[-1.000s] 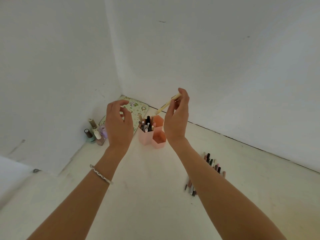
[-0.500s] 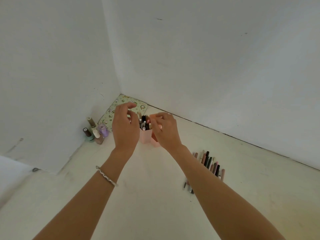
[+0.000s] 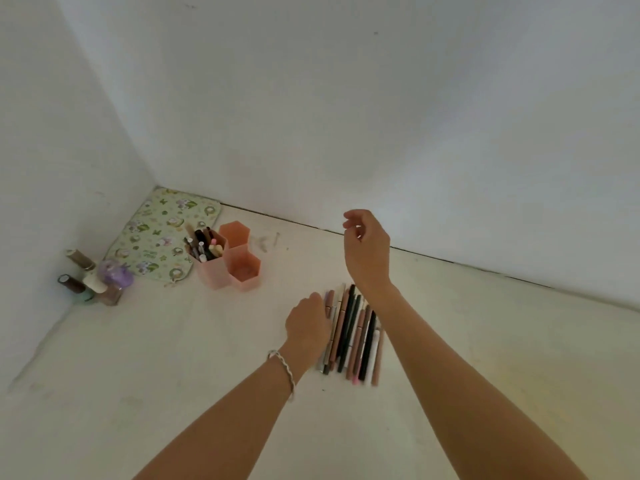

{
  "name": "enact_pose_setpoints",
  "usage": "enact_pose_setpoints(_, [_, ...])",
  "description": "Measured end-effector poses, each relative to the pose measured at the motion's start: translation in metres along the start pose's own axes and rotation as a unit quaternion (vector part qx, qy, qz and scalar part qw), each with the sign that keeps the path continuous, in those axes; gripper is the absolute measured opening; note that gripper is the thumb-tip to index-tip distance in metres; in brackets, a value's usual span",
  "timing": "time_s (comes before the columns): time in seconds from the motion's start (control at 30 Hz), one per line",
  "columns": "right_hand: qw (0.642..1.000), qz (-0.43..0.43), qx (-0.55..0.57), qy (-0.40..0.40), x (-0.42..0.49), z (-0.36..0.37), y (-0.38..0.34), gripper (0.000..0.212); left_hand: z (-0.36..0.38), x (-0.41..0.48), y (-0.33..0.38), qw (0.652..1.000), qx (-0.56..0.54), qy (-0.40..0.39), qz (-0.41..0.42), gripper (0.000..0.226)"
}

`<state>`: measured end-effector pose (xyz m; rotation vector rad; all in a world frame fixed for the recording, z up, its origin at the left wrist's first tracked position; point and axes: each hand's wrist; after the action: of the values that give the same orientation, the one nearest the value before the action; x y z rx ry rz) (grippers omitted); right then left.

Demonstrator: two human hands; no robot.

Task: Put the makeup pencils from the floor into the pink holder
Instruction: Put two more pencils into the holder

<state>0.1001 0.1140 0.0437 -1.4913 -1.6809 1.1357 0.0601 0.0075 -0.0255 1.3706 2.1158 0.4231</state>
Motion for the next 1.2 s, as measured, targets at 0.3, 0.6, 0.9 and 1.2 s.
enact_pose_setpoints(0.3, [0.998, 0.022, -0.058, -0.010, 0.008, -0.006, 0.038, 0.022, -0.008, 0.015, 0.000, 0.996, -0.075, 0.028, -0.030, 0.021])
enact_pose_setpoints(0.6, [0.866, 0.051, -0.472, -0.159, -0.013, 0.046, 0.070, 0.022, -0.102, 0.016, -0.009, 0.922, -0.230, 0.285, 0.130, 0.074])
enact_pose_setpoints(0.9, [0.981, -0.054, -0.186, -0.007, -0.002, 0.054, 0.002, 0.008, -0.157, 0.021, -0.033, 0.895, -0.189, 0.368, 0.168, 0.044])
enact_pose_setpoints(1.2, [0.986, -0.155, 0.013, 0.063, -0.005, 0.046, -0.051, 0.017, -0.200, 0.040, -0.085, 0.928, -0.015, 0.356, 0.108, 0.024])
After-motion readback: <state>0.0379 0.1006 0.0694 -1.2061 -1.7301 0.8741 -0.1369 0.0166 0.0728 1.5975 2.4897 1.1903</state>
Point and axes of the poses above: each hand's wrist, its own x-axis towards the middle knuckle, its own z-axis out of the palm, y = z × x, and after that the axes turned 15 degrees about z, right-handed
